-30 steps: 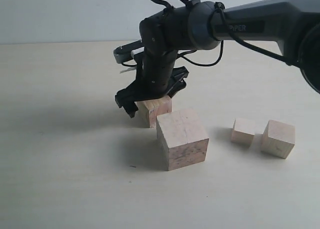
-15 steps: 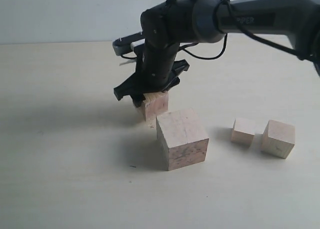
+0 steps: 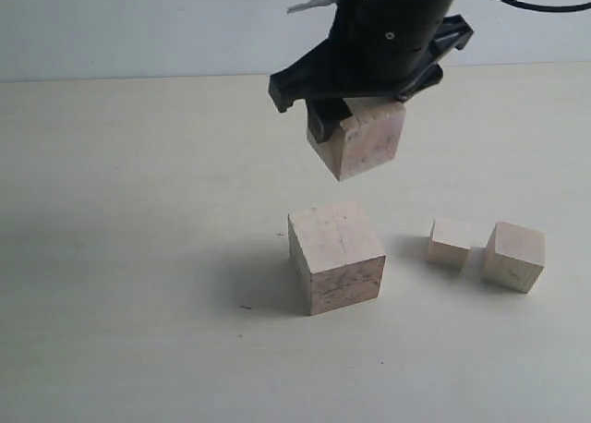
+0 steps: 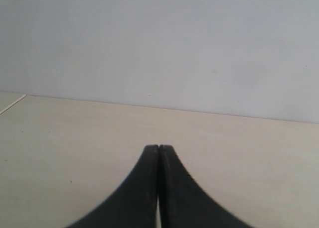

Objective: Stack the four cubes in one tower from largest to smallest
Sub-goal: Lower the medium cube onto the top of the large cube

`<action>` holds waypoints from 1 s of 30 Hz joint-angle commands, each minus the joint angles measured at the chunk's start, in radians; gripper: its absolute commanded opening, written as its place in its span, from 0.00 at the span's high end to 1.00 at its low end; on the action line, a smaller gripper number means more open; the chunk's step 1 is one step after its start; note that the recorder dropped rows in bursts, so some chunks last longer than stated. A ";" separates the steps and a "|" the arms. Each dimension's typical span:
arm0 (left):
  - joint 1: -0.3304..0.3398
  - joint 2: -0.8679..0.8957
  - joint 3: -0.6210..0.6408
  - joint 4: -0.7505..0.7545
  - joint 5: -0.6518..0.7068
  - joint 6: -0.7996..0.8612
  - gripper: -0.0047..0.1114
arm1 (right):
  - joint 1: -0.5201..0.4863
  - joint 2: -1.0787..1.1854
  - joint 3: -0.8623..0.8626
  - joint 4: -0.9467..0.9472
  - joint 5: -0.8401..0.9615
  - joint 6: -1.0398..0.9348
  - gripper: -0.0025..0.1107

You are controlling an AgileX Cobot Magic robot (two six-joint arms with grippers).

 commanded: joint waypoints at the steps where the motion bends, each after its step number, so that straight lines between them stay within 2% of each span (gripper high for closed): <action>1: -0.007 -0.007 0.004 -0.006 -0.001 -0.002 0.96 | -0.003 -0.090 0.153 0.050 -0.081 0.034 0.95; 6: -0.007 -0.007 0.004 -0.006 -0.001 0.000 0.96 | 0.010 -0.112 0.291 0.090 -0.206 0.045 0.95; 30: -0.007 -0.007 0.004 -0.006 -0.001 0.000 0.96 | 0.033 -0.017 0.295 0.047 -0.283 0.069 0.95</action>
